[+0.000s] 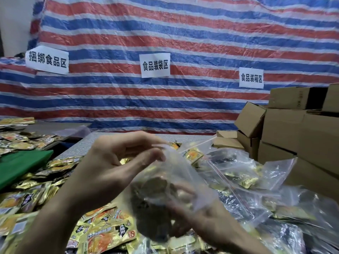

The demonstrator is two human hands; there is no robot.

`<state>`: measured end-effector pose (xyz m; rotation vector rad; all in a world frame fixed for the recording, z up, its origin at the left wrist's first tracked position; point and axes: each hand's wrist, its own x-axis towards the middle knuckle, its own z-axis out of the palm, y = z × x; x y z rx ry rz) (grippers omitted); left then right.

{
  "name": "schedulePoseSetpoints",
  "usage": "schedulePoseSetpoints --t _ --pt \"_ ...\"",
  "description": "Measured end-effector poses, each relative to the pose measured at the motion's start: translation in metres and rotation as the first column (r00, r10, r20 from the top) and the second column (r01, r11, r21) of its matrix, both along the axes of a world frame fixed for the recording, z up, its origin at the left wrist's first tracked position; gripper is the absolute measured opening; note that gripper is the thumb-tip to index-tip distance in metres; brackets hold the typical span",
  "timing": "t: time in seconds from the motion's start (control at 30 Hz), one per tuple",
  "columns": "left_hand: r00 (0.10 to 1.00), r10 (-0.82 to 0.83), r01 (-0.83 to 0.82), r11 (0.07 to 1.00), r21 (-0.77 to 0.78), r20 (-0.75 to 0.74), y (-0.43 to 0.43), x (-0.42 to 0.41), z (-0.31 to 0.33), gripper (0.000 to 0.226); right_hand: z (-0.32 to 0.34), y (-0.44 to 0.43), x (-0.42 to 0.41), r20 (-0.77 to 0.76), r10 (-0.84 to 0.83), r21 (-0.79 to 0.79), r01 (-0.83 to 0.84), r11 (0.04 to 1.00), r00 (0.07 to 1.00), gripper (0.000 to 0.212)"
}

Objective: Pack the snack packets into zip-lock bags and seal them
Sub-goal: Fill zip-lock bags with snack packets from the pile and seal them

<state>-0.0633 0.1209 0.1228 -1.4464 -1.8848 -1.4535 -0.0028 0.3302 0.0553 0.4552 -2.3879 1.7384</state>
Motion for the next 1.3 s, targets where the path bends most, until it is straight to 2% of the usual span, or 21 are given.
schedulePoseSetpoints --t 0.17,0.23,0.3,0.37,0.43,0.47,0.5,0.53,0.57,0.63,0.73,0.77,0.83,0.9,0.93,1.0,1.03,1.13,1.17,1.23,1.3 --pt "1.000 -0.007 0.007 0.997 -0.076 -0.001 0.004 0.000 -0.001 0.053 0.056 0.030 0.001 -0.169 -0.129 0.116 0.150 0.982 0.977 0.026" --pt "0.998 0.045 -0.049 0.991 -0.121 -0.035 0.008 -0.001 -0.003 0.060 0.078 0.050 -0.008 -0.263 -0.239 0.136 0.282 0.950 0.935 0.033" --pt "0.993 0.098 -0.108 0.982 -0.158 -0.071 0.011 -0.003 -0.006 0.063 0.097 0.078 -0.027 -0.380 -0.364 0.166 0.450 0.878 0.850 0.023" --pt "0.988 0.128 -0.144 0.969 -0.200 -0.087 0.014 -0.003 -0.009 0.064 0.114 0.108 -0.051 -0.419 -0.480 0.299 0.616 0.728 0.771 0.020" --pt "0.986 0.142 -0.159 0.960 -0.232 -0.090 0.017 -0.002 -0.011 0.065 0.128 0.130 -0.069 -0.561 -0.538 0.416 0.776 0.474 0.630 0.021" --pt "0.984 0.150 -0.168 0.957 -0.236 -0.092 0.018 -0.002 -0.013 0.063 0.133 0.135 -0.074 -0.636 -0.548 0.332 0.834 0.441 0.543 0.022" --pt "0.983 0.159 -0.178 0.956 -0.235 -0.097 0.020 -0.001 -0.014 0.061 0.136 0.140 -0.078 -0.658 -0.575 0.221 0.855 0.469 0.486 0.021" --pt "0.979 0.169 -0.191 0.954 -0.231 -0.109 0.021 -0.001 -0.014 0.060 0.135 0.149 -0.084 -0.630 -0.615 0.151 0.852 0.502 0.474 0.017" --pt "0.976 0.182 -0.206 0.951 -0.228 -0.123 0.022 0.000 -0.015 0.060 0.130 0.155 -0.091 -0.557 -0.658 0.130 0.836 0.533 0.507 0.023" --pt "0.967 0.212 -0.238 0.947 -0.215 -0.139 0.025 0.003 -0.015 0.060 0.113 0.172 -0.108 -0.356 -0.694 0.241 0.778 0.580 0.626 0.037" --pt "0.960 0.242 -0.263 0.952 -0.157 -0.140 0.030 0.007 -0.015 0.057 0.082 0.180 -0.120 -0.134 -0.687 0.589 0.615 0.524 0.714 0.029" --pt "0.957 0.249 -0.270 0.953 -0.140 -0.146 0.032 0.008 -0.015 0.057 0.074 0.180 -0.120 -0.106 -0.680 0.643 0.572 0.510 0.725 0.022" --pt "0.952 0.262 -0.282 0.952 -0.121 -0.159 0.036 0.009 -0.015 0.057 0.069 0.181 -0.118 -0.134 -0.667 0.658 0.569 0.493 0.733 0.010" --pt "0.952 0.270 -0.288 0.950 -0.123 -0.146 0.037 0.009 -0.016 0.057 0.075 0.178 -0.111 -0.125 -0.667 0.689 0.548 0.474 0.735 0.014" --pt "0.952 0.272 -0.290 0.949 -0.126 -0.140 0.037 0.008 -0.017 0.057 0.081 0.175 -0.107 -0.094 -0.660 0.720 0.509 0.472 0.745 0.022" --pt "0.948 0.289 -0.307 0.943 -0.133 -0.135 0.033 0.005 -0.018 0.061 0.093 0.167 -0.100 -0.027 -0.624 0.777 0.409 0.479 0.781 0.059" --pt "0.944 0.303 -0.320 0.938 -0.135 -0.133 0.031 0.002 -0.018 0.062 0.096 0.159 -0.096 -0.039 -0.617 0.813 0.384 0.438 0.786 0.075" --pt "0.933 0.340 -0.354 0.926 -0.129 -0.120 0.023 -0.005 -0.016 0.061 0.103 0.122 -0.084 -0.265 -0.606 0.849 0.479 0.222 0.750 0.085" --pt "0.929 0.351 -0.364 0.924 -0.121 -0.113 0.021 -0.007 -0.016 0.061 0.104 0.106 -0.080 -0.333 -0.577 0.811 0.539 0.228 0.745 0.082" --pt "0.921 0.376 -0.385 0.918 -0.099 -0.101 0.018 -0.009 -0.014 0.062 0.104 0.073 -0.071 -0.372 -0.505 0.683 0.598 0.419 0.779 0.069" --pt "0.913 0.398 -0.405 0.912 -0.063 -0.092 0.016 -0.012 -0.013 0.062 0.098 0.042 -0.066 -0.358 -0.401 0.538 0.537 0.650 0.843 0.059"
